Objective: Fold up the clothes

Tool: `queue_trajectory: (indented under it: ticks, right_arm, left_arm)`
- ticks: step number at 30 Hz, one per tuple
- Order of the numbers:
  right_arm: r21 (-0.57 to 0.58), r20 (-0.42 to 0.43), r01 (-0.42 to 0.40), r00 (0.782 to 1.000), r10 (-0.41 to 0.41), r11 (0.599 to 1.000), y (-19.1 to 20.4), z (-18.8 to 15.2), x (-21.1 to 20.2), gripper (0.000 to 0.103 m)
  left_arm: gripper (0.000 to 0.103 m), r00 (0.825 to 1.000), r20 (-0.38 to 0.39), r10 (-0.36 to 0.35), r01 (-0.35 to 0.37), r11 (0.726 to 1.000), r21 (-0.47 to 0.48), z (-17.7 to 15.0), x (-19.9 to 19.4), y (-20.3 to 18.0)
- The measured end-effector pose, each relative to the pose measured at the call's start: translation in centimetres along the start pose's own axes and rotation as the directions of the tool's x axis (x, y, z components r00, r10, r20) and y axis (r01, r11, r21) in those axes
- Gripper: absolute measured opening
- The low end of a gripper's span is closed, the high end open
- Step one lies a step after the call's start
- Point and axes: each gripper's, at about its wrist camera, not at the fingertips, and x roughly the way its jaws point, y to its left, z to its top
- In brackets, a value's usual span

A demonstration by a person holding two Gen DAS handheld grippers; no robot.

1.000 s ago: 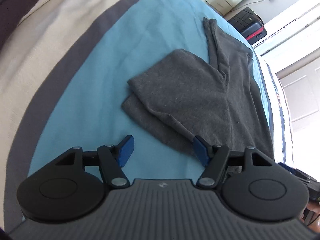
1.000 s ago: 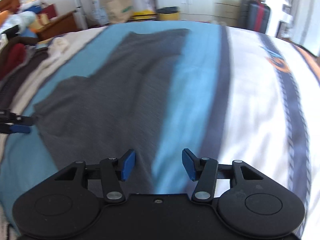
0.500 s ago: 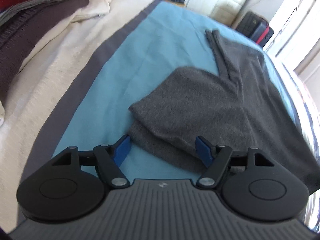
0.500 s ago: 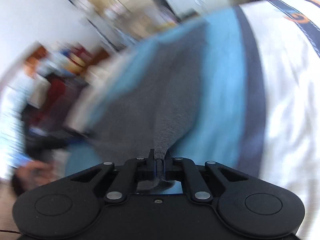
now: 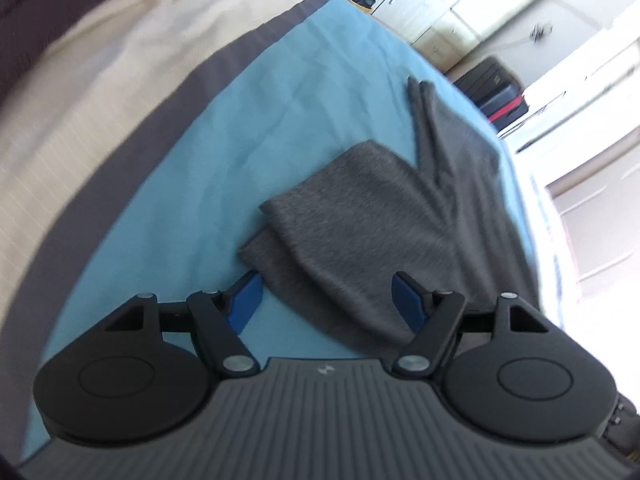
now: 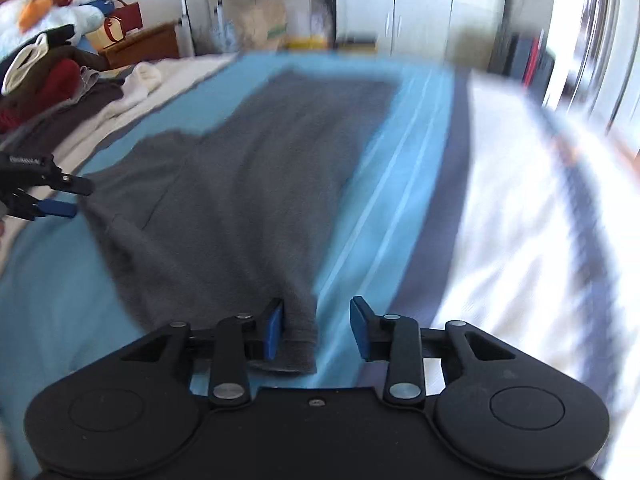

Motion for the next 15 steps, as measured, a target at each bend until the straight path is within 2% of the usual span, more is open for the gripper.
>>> queue_trajectory:
  ticks: [1,3,4,5,6,7,9,11,15]
  right_arm:
    - [-0.030,0.052,0.017,0.999,-0.015,0.999,0.4,0.4,-0.9,0.043]
    - [-0.053,0.115,-0.039,0.992,0.045,0.998,1.3,0.9,-2.0,0.045]
    - [-0.062,0.141,-0.074,0.987,0.082,0.995,1.8,1.2,-2.5,0.045]
    - [-0.081,0.130,-0.122,0.983,0.132,0.989,2.4,1.4,-2.3,0.047]
    - [-0.102,0.099,-0.177,0.977,0.187,0.979,3.2,1.5,-1.7,0.052]
    - [-0.121,0.066,-0.232,0.968,0.241,0.965,4.0,1.7,-1.1,0.053]
    - [-0.153,-0.002,-0.340,0.939,0.344,0.928,5.6,1.9,0.1,0.057]
    - [-0.215,-0.034,-0.344,0.938,0.345,0.914,7.2,1.9,1.5,0.057]
    - [-0.348,-0.077,-0.308,0.951,0.301,0.885,10.3,1.8,4.3,0.058]
  left_arm:
    - [0.071,1.000,-0.001,-0.027,0.027,0.999,-0.028,0.1,0.1,0.3]
    - [0.068,0.998,-0.010,-0.056,0.056,0.997,-0.057,0.1,0.3,0.6]
    - [0.048,0.999,-0.012,-0.041,0.041,0.998,-0.041,0.0,0.4,0.3]
    - [0.024,1.000,-0.015,0.010,-0.010,1.000,0.014,0.0,0.5,-0.4]
    - [0.021,0.998,-0.007,0.066,-0.065,0.995,0.079,-0.1,0.6,-1.1]
    - [0.021,0.996,0.008,0.086,-0.086,0.989,0.122,-0.1,0.6,-1.6]
    - [0.022,0.999,-0.011,0.044,-0.043,0.993,0.109,-0.2,0.8,-1.7]
    - [0.023,0.999,-0.040,0.007,-0.004,0.998,0.064,-0.2,1.0,-1.4]
    - [0.028,0.998,-0.048,0.027,-0.024,0.998,0.056,-0.2,1.0,-1.0]
